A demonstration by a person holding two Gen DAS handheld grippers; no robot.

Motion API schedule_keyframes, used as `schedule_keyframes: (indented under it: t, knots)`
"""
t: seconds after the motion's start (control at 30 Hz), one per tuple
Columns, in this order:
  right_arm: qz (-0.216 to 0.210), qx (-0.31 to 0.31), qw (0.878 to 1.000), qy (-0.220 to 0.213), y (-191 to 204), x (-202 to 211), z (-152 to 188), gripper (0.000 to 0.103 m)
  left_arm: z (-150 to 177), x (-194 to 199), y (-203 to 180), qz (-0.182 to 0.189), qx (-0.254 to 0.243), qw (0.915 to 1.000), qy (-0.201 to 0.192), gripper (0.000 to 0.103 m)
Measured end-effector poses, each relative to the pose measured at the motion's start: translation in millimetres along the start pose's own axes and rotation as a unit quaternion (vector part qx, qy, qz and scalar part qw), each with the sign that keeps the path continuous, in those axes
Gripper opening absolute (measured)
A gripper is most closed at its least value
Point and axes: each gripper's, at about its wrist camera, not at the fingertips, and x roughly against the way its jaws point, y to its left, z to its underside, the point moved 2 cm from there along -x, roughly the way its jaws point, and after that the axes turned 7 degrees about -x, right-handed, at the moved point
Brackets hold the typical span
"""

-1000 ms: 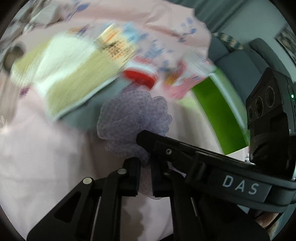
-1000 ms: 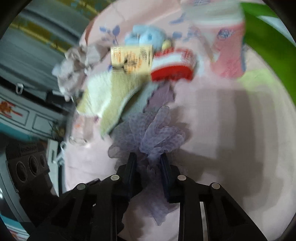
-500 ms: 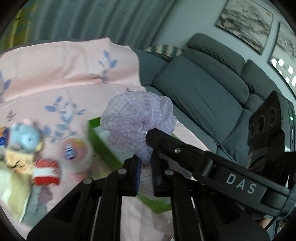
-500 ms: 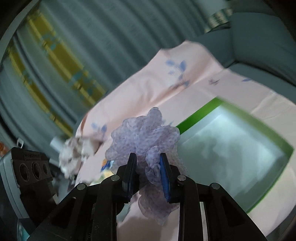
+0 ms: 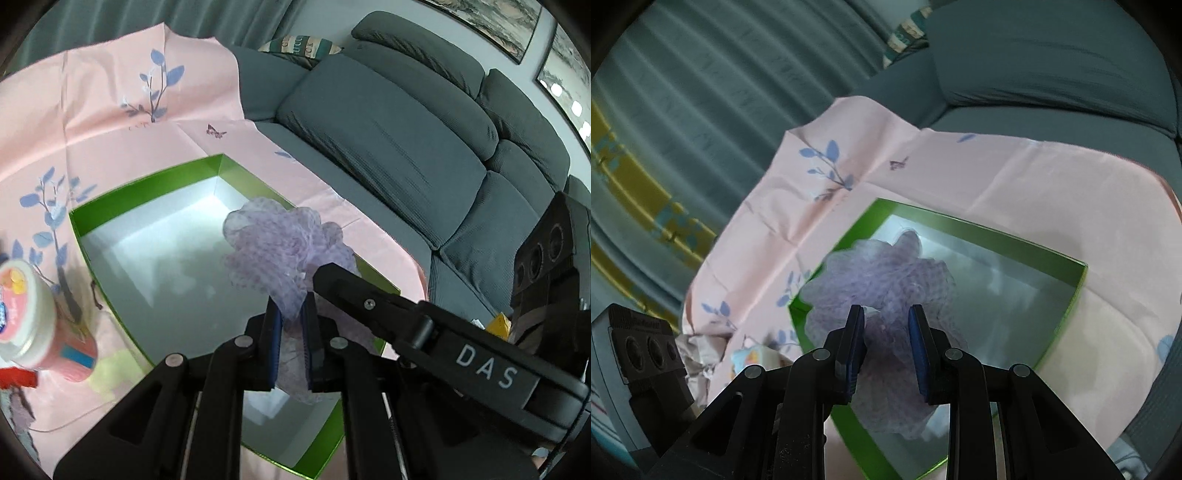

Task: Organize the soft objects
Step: 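Carry the bath puff over the green box and open both grippers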

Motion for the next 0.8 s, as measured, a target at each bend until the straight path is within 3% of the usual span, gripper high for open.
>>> schedule_keyframes:
  t: [0.2, 0.37, 0.43, 0.5, 0.53, 0.6, 0.8]
  knots:
    - [0.026, -0.012, 0.999, -0.013, -10.0, 3.9, -2.5, 0.028, 4.9, -2.5, -2.7, -0.015, -0.006, 0.9998, 0.009, 0.014]
    - [0.039, -0.010, 0.999, -0.020, -10.8, 7.5, -3.0, 0.029, 2.3, 10.7, -2.7, -0.020, -0.004, 0.9998, 0.000, 0.034]
    - [0.042, -0.008, 0.999, -0.021, -10.1, 8.3, -2.8, 0.037, 2.1, 18.1, -1.1, -0.026, -0.005, 0.9996, -0.006, 0.048]
    - [0.045, -0.005, 0.999, -0.031, -7.9, 12.7, -3.0, 0.061, 3.0, 29.9, 2.5, -0.031, -0.002, 0.9994, -0.014, 0.060]
    - [0.045, -0.002, 0.998, -0.036, -6.8, 15.1, -3.3, 0.067, 3.8, 37.6, 5.1, -0.031, 0.001, 0.9993, -0.020, 0.065]
    - [0.043, 0.007, 0.998, -0.048, -1.4, 21.4, -3.5, 0.088, 5.8, 51.8, 10.6, -0.037, 0.004, 0.9990, -0.026, 0.075]
    - [0.022, 0.047, 0.997, -0.061, 26.6, 31.0, 2.4, 0.095, 20.5, 109.2, 33.3, -0.070, 0.032, 0.9957, -0.053, 0.088]
